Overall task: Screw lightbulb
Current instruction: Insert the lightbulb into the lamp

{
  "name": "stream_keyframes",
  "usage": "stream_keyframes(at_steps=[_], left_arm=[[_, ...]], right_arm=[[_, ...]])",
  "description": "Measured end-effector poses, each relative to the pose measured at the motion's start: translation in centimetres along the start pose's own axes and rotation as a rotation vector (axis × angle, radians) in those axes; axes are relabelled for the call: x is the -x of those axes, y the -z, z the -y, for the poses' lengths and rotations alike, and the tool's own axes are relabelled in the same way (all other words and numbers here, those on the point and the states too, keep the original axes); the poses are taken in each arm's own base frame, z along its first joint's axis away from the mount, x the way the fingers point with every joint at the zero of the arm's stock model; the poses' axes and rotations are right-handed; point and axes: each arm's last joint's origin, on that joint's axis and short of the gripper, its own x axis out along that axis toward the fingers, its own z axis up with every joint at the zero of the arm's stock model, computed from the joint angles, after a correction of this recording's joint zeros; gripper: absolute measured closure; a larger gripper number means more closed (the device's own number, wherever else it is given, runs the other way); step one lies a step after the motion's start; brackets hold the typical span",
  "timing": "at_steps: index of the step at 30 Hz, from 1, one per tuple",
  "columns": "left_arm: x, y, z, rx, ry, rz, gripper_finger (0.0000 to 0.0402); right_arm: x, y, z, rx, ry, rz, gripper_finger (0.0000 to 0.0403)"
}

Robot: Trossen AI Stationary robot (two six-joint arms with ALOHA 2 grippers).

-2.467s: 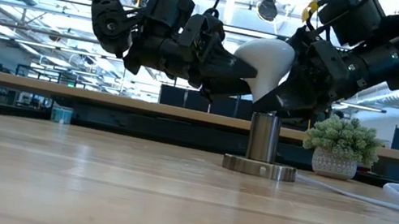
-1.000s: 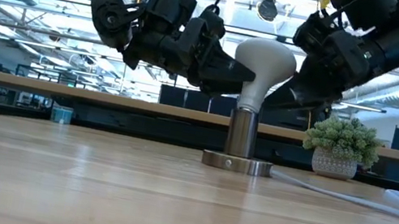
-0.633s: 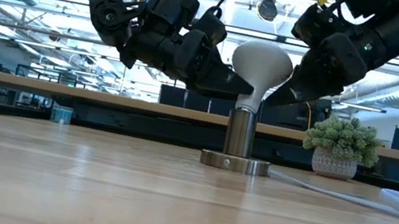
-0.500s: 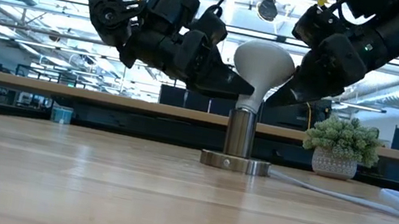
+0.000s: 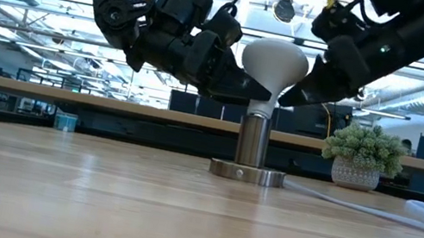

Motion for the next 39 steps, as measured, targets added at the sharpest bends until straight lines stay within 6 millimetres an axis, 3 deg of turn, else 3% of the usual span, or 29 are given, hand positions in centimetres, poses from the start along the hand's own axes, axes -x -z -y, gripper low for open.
stream_keyframes(at_steps=[9, 20, 35, 39], left_arm=[[0.0, 0.3, -0.1, -0.043, -0.054, -0.030, 0.0157], [-0.2, -0.4, 0.1, -0.156, -0.166, 0.005, 0.0157], [-0.3, -0.4, 0.5, -0.123, -0.129, 0.014, 0.0157], [-0.3, -0.6, 0.5, -0.129, -0.109, 0.037, 0.0157]], right_arm=[[0.2, 0.1, -0.5, 0.096, -0.024, 0.003, 0.0273], [0.2, 0.6, -0.2, 0.069, 0.056, -0.035, 0.0273], [0.5, 0.3, -0.7, 0.149, 0.081, -0.002, 0.0273], [0.8, -0.8, -1.2, 0.173, 0.071, 0.029, 0.0273]])
